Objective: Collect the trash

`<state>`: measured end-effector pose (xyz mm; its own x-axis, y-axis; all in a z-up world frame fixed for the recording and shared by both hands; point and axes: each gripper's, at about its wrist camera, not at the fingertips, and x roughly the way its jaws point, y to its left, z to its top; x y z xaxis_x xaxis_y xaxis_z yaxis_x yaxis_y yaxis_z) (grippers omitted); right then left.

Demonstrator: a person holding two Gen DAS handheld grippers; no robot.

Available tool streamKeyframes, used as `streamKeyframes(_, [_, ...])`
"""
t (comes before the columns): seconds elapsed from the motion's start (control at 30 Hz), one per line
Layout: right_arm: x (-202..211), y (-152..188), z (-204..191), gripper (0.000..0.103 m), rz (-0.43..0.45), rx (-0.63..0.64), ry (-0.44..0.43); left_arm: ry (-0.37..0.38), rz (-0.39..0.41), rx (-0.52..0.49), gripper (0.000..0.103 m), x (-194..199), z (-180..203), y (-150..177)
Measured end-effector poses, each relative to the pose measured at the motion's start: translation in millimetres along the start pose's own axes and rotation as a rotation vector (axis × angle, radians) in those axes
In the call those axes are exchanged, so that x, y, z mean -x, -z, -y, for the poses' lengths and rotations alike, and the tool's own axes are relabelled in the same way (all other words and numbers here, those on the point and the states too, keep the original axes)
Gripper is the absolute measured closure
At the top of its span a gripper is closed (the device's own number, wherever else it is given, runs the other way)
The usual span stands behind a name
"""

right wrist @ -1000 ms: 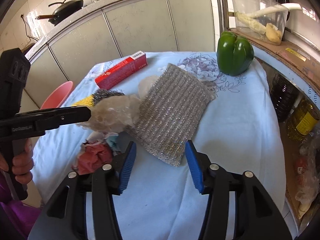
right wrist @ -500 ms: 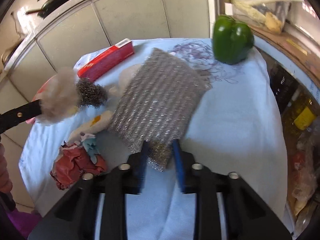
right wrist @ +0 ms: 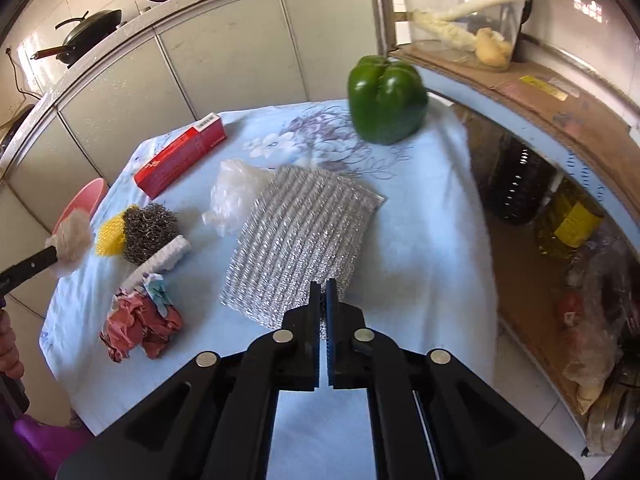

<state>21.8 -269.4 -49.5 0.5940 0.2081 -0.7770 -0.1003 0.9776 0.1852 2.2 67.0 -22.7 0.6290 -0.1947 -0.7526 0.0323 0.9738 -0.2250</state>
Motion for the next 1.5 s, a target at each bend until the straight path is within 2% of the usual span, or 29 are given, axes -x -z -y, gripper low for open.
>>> streamKeyframes(0.13, [8,5,8,0.100,-0.012,0.008,0.038,-0.035,-0.022,-0.019,0.087,0,-6,11])
streamKeyframes(0.27, [6,9,14,0.100,-0.031,0.000,0.061,-0.033,-0.053,-0.015,0.087,-3,-9,16])
streamKeyframes(0.33, [6,9,16,0.099,-0.038,-0.008,0.078,-0.021,-0.061,-0.015,0.082,-3,-9,18])
streamKeyframes(0.4, [6,9,17,0.093,-0.046,-0.018,0.073,-0.001,-0.071,-0.009,0.078,-3,-11,19])
streamKeyframes(0.47, [9,9,17,0.073,-0.043,-0.020,0.068,0.023,-0.085,-0.001,0.072,-3,-12,19])
streamKeyframes(0.57, [13,10,16,0.063,-0.034,-0.012,0.064,0.054,-0.108,-0.018,0.071,-1,-12,22])
streamKeyframes(0.77, [21,10,12,0.062,0.001,-0.023,0.051,0.118,-0.106,-0.120,0.071,20,-6,19])
streamKeyframes(0.9, [24,9,7,0.062,0.020,-0.024,0.037,0.144,-0.112,-0.230,0.070,25,4,10])
streamKeyframes(1.17, [24,12,-4,0.062,0.019,-0.017,0.003,0.141,-0.262,-0.457,0.070,-17,27,15])
streamKeyframes(1.23, [23,13,-5,0.062,0.014,-0.018,0.007,0.157,-0.281,-0.452,0.058,-26,25,15])
streamKeyframes(1.5, [18,15,-10,0.062,-0.010,-0.024,0.006,0.174,-0.281,-0.446,0.058,-27,20,7])
